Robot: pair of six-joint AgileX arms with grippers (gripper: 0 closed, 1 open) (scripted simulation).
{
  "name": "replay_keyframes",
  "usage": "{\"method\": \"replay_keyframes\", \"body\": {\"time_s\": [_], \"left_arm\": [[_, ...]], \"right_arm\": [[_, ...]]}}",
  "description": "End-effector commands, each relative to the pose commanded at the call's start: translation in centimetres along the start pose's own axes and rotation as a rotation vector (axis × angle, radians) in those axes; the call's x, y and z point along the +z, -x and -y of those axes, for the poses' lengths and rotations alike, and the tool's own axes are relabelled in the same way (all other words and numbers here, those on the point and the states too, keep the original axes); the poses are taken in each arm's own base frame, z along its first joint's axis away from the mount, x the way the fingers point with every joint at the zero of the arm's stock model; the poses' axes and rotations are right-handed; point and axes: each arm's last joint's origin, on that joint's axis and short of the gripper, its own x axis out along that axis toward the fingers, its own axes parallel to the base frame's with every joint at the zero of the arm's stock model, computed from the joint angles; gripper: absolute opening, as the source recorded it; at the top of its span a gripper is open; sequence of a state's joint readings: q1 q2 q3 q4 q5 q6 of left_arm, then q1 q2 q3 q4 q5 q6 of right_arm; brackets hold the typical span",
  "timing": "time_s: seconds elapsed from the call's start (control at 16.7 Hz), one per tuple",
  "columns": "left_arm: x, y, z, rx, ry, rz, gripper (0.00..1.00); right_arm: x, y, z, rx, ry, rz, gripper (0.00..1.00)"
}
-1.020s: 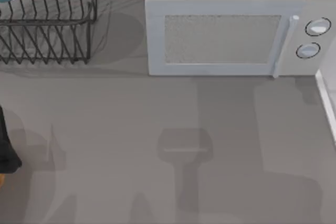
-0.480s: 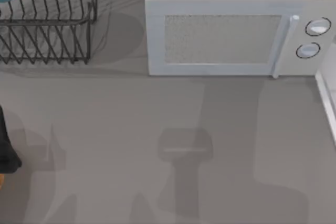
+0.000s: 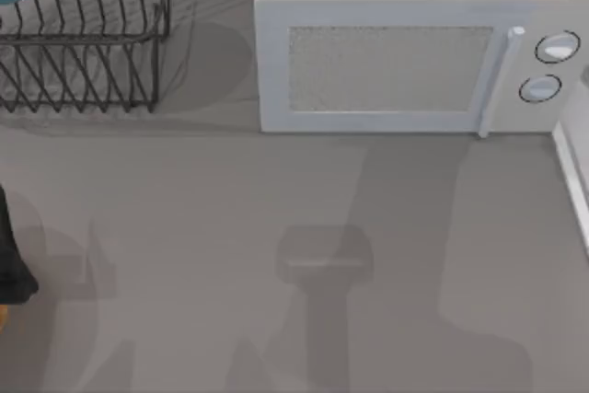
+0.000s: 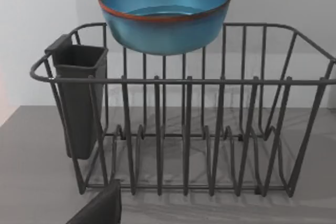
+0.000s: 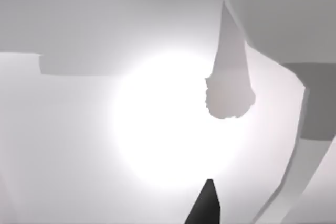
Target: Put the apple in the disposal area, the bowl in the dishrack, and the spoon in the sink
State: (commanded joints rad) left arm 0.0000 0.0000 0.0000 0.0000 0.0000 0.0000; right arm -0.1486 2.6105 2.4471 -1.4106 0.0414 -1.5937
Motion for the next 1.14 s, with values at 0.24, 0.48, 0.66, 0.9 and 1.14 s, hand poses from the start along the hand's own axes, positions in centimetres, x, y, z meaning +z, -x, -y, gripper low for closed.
{"method": "replay_keyframes", "body": {"time_s": [0.24, 0.48, 0.66, 0.9, 1.14], "left_arm": [[0.0, 0.0, 0.0, 0.0, 0.0, 0.0, 1.0], [0.0, 0.0, 0.0, 0.0, 0.0, 0.0, 1.0], [0.0, 0.0, 0.0, 0.0, 0.0, 0.0, 1.0], [0.0, 0.0, 0.0, 0.0, 0.0, 0.0, 1.0], [0.0, 0.0, 0.0, 0.0, 0.0, 0.0, 1.0]], "right_arm": [[0.0, 0.0, 0.0, 0.0, 0.0, 0.0, 0.3], [0.0, 0.0, 0.0, 0.0, 0.0, 0.0, 0.6], [0.0, 0.0, 0.0, 0.0, 0.0, 0.0, 0.83], [0.0, 0.0, 0.0, 0.0, 0.0, 0.0, 1.0], [0.0, 0.0, 0.0, 0.0, 0.0, 0.0, 1.0]]}}
